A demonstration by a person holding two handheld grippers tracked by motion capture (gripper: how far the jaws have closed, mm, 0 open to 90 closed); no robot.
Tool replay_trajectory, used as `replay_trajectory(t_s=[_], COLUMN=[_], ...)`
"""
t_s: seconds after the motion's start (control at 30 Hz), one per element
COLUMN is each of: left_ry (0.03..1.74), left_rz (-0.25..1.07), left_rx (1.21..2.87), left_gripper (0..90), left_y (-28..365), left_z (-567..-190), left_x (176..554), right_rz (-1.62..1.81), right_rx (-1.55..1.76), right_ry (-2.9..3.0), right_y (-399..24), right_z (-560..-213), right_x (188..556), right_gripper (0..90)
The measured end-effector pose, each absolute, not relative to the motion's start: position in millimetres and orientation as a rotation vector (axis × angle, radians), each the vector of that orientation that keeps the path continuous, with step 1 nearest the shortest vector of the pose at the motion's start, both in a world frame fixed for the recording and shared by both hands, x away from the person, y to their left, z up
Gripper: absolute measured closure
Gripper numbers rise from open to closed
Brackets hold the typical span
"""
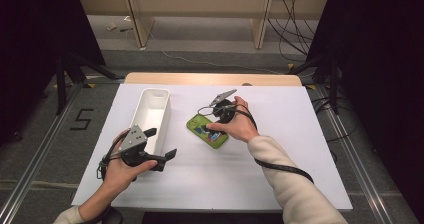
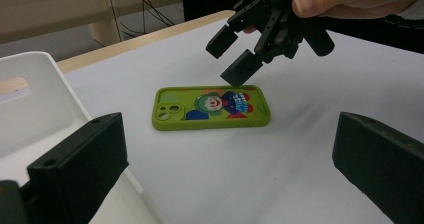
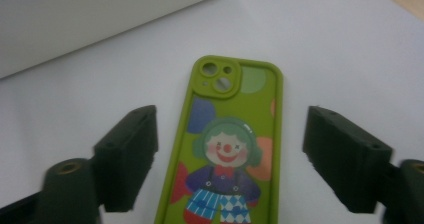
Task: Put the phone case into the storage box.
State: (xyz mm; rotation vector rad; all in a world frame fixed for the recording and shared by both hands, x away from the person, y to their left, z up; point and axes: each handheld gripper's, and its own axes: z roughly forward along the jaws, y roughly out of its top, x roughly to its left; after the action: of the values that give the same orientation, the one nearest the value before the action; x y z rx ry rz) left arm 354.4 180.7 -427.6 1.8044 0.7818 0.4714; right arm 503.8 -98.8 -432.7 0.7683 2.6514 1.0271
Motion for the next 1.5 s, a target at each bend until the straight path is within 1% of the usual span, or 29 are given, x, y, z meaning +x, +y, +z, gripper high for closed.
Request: replay_trajectory(t_s=[0.03, 0.1, 0.13, 0.17, 0.23, 0.33, 1.5], left_ry=[0.782, 0.781, 0.781, 0.781, 0.781, 0.781, 0.778], left_rz=[0.471, 0.472, 0.472, 0.472, 0.472, 0.471, 0.469], left_rx=[1.804, 1.806, 1.806, 1.806, 1.807, 1.807, 1.808], left_gripper=[0.4, 0.4, 0.4, 0.4, 0.4, 0.4, 0.4], left_y=[181, 181, 181, 181, 181, 181, 180], left_z=[-428, -428, -428, -428, -428, -428, -428], left_x=[354, 355, 355, 355, 354, 354, 355], right_rz=[1.027, 0.984, 0.955, 0.955, 0.909, 0.873, 0.505], right_rx=[0.768, 0.745, 0.758, 0.758, 0.744, 0.763, 0.864], right_ry=[2.651, 2.657, 2.658, 2.658, 2.675, 2.675, 2.774], right_y=[-99, -95, -93, -93, -89, -87, -66], right_z=[-433, -432, -433, -433, -434, -436, -464], right_x=[504, 504, 503, 503, 504, 505, 514], right_gripper=[17.4, 12.7, 8.7, 8.7, 3.1, 0.6, 1.0])
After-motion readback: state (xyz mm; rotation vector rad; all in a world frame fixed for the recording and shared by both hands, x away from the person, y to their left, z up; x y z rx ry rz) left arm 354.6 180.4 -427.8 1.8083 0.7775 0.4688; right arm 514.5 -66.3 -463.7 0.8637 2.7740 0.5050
